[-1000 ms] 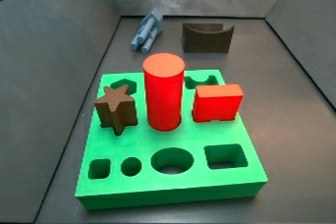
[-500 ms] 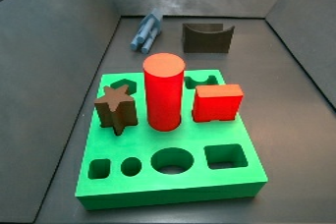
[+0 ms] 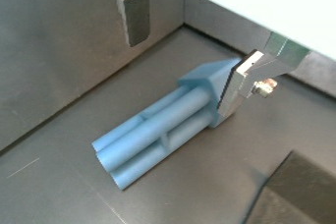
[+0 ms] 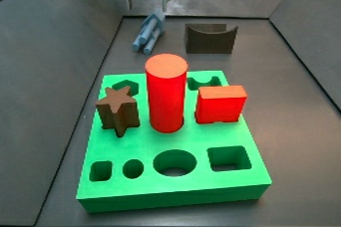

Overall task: Pick up the 3 prong object. Move up. Rotate the 3 prong object. Place the 3 prong object on the fixture. Regrasp the 3 prong object. Move to above the board. Insert the 3 prong object.
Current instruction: Pick up the 3 prong object.

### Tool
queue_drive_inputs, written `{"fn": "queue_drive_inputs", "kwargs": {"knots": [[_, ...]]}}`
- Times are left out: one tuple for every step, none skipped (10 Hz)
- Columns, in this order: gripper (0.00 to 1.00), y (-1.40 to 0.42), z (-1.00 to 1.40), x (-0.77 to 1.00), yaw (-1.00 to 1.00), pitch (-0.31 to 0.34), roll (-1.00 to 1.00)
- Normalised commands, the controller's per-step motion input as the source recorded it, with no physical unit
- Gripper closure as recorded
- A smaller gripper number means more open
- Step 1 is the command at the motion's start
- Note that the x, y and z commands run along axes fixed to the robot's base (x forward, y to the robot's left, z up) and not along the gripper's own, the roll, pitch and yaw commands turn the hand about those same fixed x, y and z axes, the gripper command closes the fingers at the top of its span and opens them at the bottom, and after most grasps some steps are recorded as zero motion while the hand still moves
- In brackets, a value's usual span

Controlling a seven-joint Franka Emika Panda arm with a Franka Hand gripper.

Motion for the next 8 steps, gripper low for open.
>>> {"fn": "queue_drive_inputs", "kwargs": {"knots": [[0.0, 0.05, -0.3, -0.01, -0.19, -0.274, -0.21], [0.0, 0.0, -0.05, 0.0, 0.0, -0.047, -0.02], [0.0, 0.0, -0.42, 0.06, -0.02, -0.236, -0.09], [0.0, 0.0, -0.51, 0.02, 0.0, -0.257, -0.08], [0.0, 0.0, -0.51, 0.0, 0.0, -0.269, -0.09], [0.0, 0.0, -0.41, 0.0, -0.03, -0.216, -0.06], [0.0, 0.0, -0.46, -0.03, -0.01, -0.149, 0.0], [0.0, 0.0, -0.62, -0.03, 0.0, -0.194, 0.0]]}}
